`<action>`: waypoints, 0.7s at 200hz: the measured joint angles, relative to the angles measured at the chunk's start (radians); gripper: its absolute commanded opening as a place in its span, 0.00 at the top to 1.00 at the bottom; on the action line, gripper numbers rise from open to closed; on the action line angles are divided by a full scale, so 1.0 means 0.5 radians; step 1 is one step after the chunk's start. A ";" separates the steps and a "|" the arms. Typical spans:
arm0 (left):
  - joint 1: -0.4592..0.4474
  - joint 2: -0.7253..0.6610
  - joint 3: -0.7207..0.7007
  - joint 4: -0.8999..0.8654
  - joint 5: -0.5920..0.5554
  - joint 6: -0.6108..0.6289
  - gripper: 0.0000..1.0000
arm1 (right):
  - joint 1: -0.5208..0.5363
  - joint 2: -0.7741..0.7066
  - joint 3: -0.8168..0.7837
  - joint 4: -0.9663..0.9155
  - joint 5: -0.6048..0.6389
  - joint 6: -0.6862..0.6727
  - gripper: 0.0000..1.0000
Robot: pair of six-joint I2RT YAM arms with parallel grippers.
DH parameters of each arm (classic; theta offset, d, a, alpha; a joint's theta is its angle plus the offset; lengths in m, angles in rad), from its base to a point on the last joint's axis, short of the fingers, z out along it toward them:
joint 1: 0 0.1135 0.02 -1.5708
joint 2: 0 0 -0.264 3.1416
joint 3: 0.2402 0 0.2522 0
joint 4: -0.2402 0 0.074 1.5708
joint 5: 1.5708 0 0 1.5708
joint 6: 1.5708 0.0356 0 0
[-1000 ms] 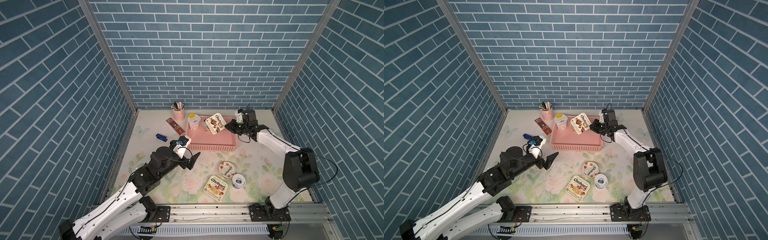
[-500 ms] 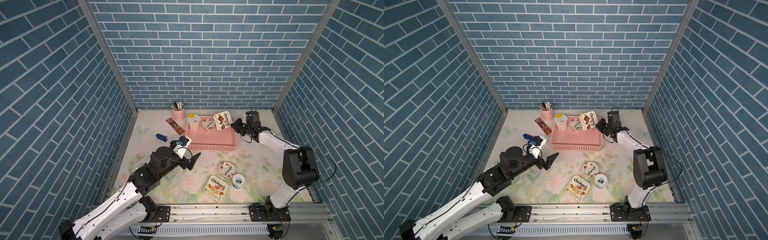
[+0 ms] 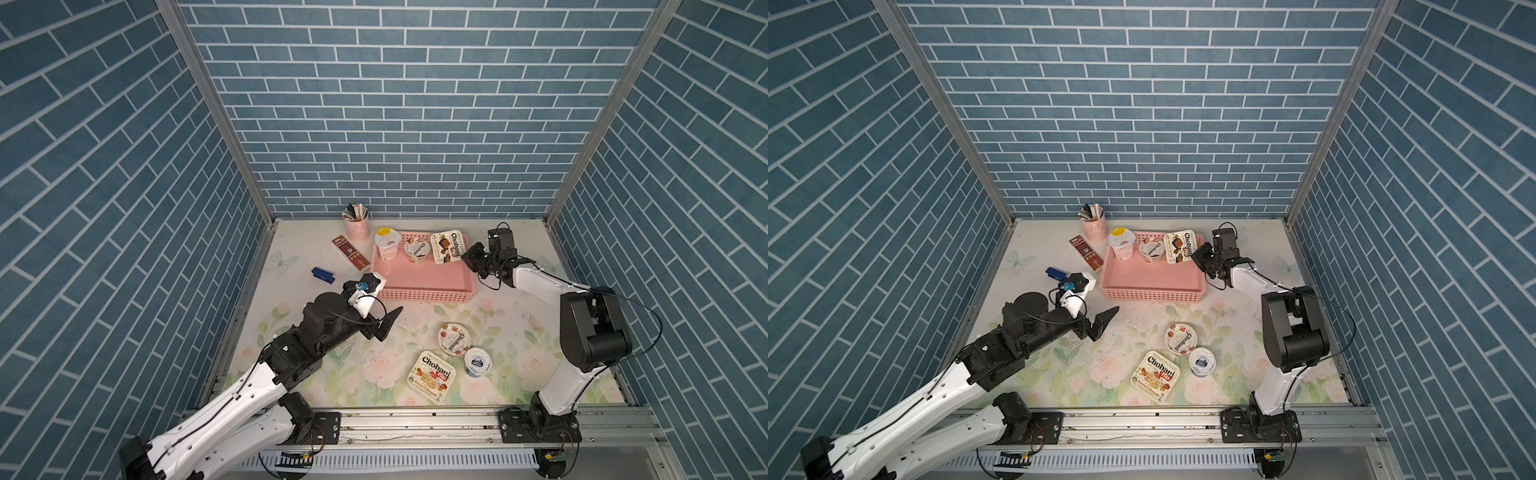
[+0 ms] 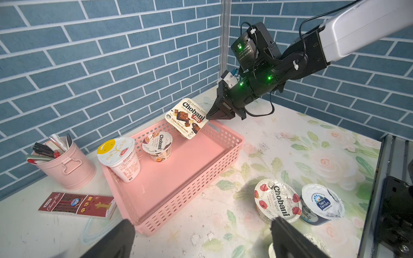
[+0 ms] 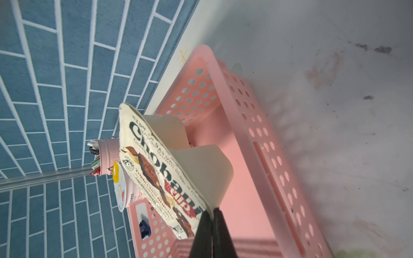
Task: Put the yogurt in the basket
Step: Place the yogurt in the basket.
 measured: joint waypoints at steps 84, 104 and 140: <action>0.000 0.019 0.000 -0.001 0.009 0.005 0.00 | 0.022 0.176 0.179 -0.110 0.103 0.076 1.00; 0.000 0.019 0.000 -0.001 0.008 0.009 0.00 | 0.049 0.188 0.208 -0.121 0.140 0.115 1.00; 0.000 0.033 0.000 -0.002 0.009 0.011 0.00 | 0.124 0.188 0.234 -0.179 0.227 0.176 1.00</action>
